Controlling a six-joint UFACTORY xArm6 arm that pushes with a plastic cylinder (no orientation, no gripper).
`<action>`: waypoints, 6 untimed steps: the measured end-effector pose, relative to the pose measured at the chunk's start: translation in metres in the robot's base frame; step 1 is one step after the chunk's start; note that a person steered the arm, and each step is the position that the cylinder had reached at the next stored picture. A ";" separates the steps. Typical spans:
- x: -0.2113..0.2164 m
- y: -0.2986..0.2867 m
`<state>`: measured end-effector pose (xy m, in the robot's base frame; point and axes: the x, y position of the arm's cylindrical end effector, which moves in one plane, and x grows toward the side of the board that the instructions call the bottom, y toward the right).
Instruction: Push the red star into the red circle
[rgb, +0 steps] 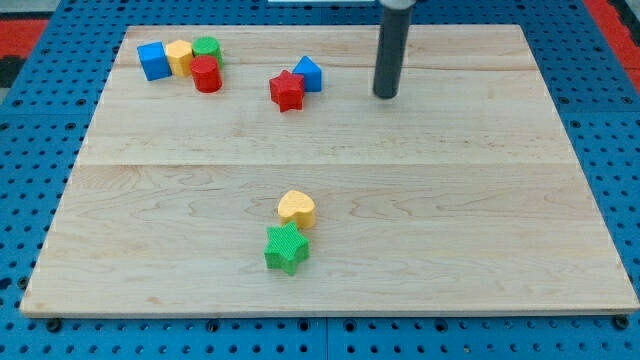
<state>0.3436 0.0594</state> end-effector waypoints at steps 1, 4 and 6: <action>-0.004 -0.069; -0.017 -0.178; 0.013 -0.084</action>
